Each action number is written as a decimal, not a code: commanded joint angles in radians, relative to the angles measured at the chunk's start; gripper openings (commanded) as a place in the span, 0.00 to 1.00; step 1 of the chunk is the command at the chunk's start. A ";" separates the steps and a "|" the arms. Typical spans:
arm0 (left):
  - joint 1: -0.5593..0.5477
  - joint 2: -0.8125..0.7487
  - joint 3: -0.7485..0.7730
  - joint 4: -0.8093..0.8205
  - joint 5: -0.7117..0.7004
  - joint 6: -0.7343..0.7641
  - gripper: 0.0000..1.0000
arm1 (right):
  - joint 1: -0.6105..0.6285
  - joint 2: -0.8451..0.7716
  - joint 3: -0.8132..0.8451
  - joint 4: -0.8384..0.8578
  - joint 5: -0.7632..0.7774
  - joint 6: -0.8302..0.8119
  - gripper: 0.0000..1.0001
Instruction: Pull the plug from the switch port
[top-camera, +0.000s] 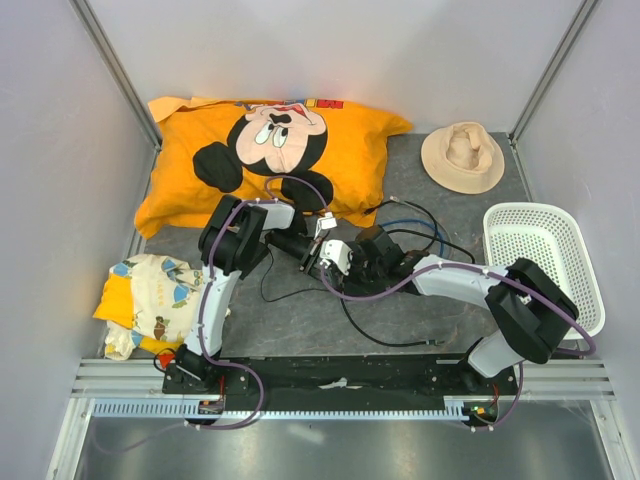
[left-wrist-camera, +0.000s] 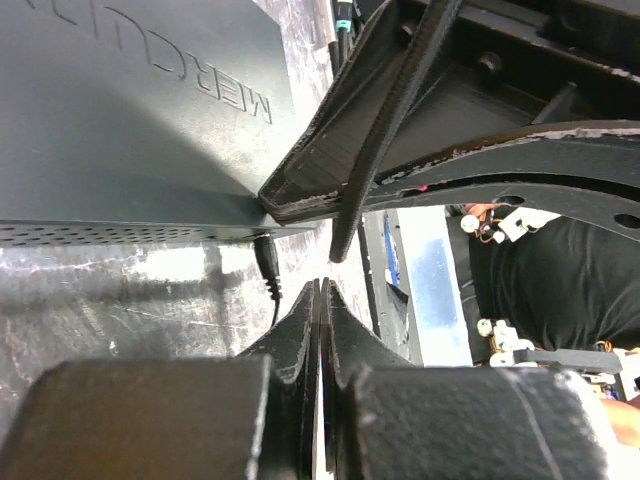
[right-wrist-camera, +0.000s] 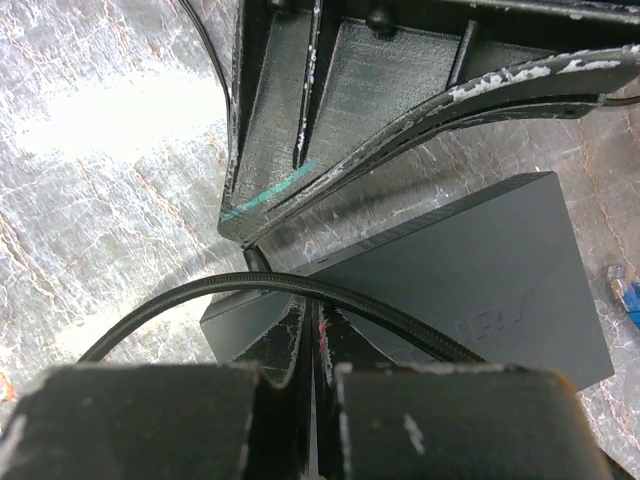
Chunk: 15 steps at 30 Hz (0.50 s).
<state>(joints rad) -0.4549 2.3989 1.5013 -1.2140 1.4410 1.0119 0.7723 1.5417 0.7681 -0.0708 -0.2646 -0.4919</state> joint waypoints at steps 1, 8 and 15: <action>0.015 0.120 -0.084 -0.325 0.087 0.077 0.02 | 0.001 0.081 -0.092 -0.196 0.054 -0.017 0.00; 0.025 0.039 -0.079 -0.323 0.134 0.103 0.32 | 0.002 0.067 -0.092 -0.195 0.065 -0.013 0.00; 0.030 -0.072 -0.090 -0.321 0.128 0.108 0.42 | -0.030 0.035 0.003 -0.239 0.001 0.053 0.00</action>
<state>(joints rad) -0.4339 2.3329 1.4067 -1.2877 1.4509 1.0771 0.7708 1.5326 0.7589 -0.0528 -0.2630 -0.4908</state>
